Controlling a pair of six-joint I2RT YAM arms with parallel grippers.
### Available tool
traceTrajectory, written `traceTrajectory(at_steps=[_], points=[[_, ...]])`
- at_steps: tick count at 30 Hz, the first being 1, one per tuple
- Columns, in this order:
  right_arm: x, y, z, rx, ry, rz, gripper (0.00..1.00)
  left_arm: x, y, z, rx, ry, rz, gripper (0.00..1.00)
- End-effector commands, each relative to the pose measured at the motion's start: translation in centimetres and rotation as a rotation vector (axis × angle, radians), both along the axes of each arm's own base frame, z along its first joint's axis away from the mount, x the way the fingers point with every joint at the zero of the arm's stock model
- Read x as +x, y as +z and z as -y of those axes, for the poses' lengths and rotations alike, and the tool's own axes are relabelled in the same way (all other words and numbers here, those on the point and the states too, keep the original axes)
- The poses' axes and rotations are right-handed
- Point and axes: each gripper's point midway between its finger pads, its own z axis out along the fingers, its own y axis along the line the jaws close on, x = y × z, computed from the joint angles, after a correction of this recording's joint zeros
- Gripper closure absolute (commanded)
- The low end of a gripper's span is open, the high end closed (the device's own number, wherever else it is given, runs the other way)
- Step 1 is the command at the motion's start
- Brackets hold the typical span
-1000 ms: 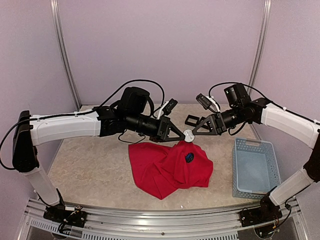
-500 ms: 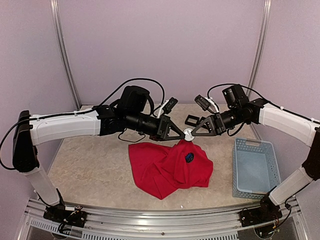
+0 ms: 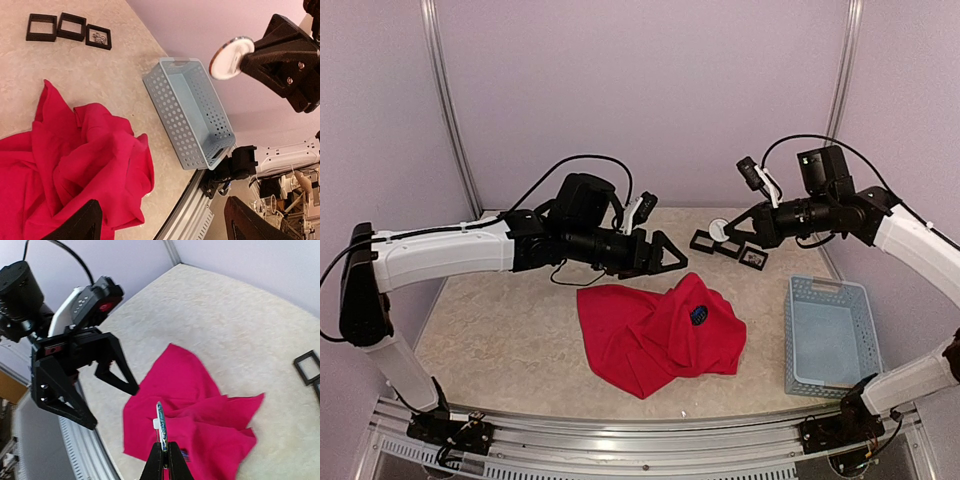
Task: Remove the brooch from the garment
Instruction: Pass from the left arm to the right, then place the brooch in the brooch box.
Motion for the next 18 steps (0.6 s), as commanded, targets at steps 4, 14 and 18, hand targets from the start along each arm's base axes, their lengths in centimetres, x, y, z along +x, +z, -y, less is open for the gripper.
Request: traceTrajectory(at_steps=[4, 14, 18], points=[[6.5, -4.2, 6.8, -0.453, -0.352, 0.085, 1.0, 3.1, 0.3, -4.0, 0.05, 0.165, 0.07, 0.16], [14.9, -9.5, 8.6, -0.716, -0.509, 0.063, 1.0, 6.2, 0.0, -7.7, 0.072, 0.262, 0.119, 0.12], [18.3, -11.6, 9.5, -0.77, -0.544, 0.04, 1.0, 6.3, -0.6, -9.2, 0.081, 0.287, 0.132, 0.11]])
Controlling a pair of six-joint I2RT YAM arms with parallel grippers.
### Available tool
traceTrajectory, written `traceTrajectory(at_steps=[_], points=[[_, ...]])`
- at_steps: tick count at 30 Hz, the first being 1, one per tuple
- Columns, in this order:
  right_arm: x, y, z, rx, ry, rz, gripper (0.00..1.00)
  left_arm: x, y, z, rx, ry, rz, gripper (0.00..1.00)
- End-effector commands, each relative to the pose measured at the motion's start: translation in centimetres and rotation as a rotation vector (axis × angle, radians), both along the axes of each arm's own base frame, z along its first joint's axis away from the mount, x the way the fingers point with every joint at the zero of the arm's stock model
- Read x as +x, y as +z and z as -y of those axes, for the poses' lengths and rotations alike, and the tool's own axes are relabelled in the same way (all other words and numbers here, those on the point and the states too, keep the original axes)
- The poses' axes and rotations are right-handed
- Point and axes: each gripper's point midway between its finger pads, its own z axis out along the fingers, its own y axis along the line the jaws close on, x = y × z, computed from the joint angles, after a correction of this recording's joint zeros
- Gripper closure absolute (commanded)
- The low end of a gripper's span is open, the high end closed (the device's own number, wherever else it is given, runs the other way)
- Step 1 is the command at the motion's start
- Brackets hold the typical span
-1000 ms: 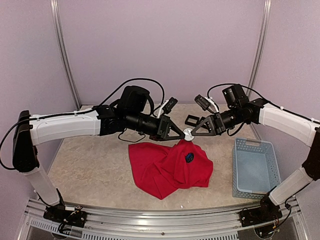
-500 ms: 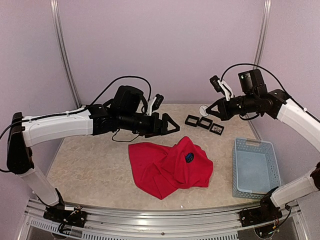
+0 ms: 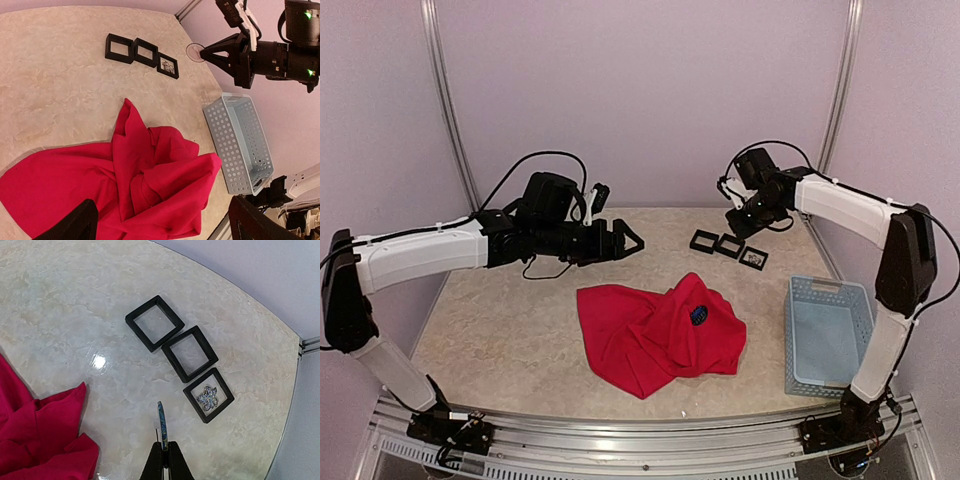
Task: Remove the brooch from the garment
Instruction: Place the brooch in the brooch box.
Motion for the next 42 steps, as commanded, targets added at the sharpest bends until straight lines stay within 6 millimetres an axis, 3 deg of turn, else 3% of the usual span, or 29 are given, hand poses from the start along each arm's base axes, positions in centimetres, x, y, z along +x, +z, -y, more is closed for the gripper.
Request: traceTrajectory(at_steps=[1, 6, 13, 21, 30, 42], points=[[3.3, -1.4, 2.8, -0.104, -0.082, 0.004, 1.0, 0.2, 0.6, -1.9, 0.006, 0.033, 0.061, 0.11], [6.5, -3.9, 3.5, -0.193, -0.124, 0.009, 1.0, 0.2, -0.4, -3.6, 0.022, 0.07, 0.062, 0.09], [9.0, -7.3, 4.7, -0.313, -0.146, -0.029, 1.0, 0.2, -0.9, -5.1, 0.036, 0.09, 0.06, 0.08], [10.8, -8.7, 3.7, -0.318, -0.12, -0.023, 1.0, 0.5, -0.7, -5.9, 0.032, 0.117, 0.062, 0.07], [11.3, -11.5, 4.0, -0.335, -0.134, -0.06, 1.0, 0.6, -1.0, -6.1, 0.028, 0.135, 0.044, 0.07], [12.0, -12.7, 4.9, -0.394, -0.172, -0.048, 1.0, 0.2, -1.4, -6.0, 0.032, 0.115, 0.03, 0.06]])
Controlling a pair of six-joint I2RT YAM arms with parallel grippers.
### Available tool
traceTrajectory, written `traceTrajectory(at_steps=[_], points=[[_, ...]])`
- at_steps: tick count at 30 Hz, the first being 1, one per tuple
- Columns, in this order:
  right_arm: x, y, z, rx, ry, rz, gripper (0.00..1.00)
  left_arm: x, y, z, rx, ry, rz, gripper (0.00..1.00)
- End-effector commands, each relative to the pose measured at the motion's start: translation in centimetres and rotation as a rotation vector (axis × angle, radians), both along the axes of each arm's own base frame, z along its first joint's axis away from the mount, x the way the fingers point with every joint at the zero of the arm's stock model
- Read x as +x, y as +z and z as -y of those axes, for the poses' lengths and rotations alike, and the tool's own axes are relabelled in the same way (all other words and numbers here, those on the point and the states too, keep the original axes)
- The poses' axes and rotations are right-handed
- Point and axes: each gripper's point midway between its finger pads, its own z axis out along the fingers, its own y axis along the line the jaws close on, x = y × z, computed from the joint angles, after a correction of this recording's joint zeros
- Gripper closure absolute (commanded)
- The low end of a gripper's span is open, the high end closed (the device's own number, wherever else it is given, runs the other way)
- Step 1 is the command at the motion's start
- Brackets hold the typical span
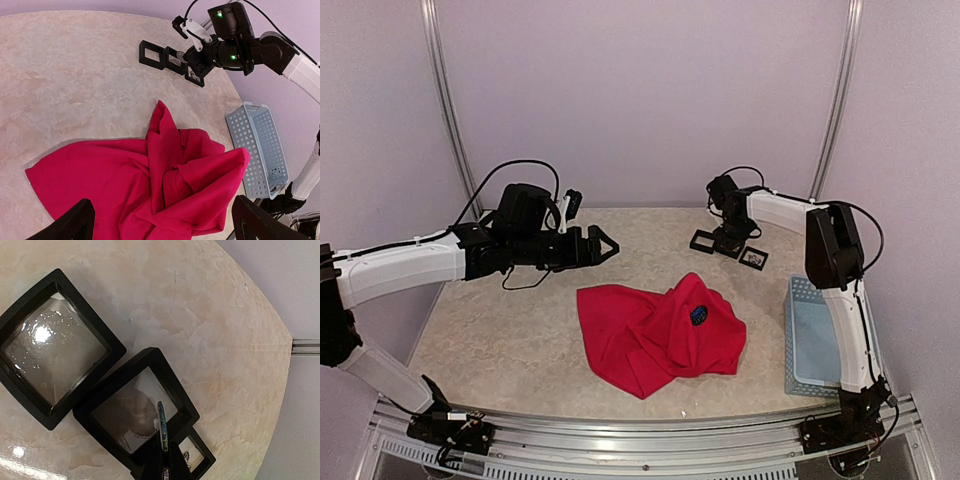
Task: Remove the brooch from the garment
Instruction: Place the brooch in the brooch box.
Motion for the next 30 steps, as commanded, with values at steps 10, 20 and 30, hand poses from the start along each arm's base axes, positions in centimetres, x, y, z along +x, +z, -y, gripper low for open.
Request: traceTrajectory(at_steps=[10, 20, 30], points=[[0.9, -1.4, 1.9, -0.041, -0.045, 0.005, 1.0, -0.1, -0.1, 0.0, -0.02, -0.008, -0.005, 0.06], [1.1, -1.7, 1.0, 0.018, -0.019, -0.011, 0.95, -0.1, -0.4, 0.1, -0.02, -0.008, -0.012, 0.06], [0.9, 2.4, 0.1, 0.09, 0.017, 0.031, 0.59, -0.2, -0.1, 0.4, -0.041, -0.021, -0.005, 0.06]])
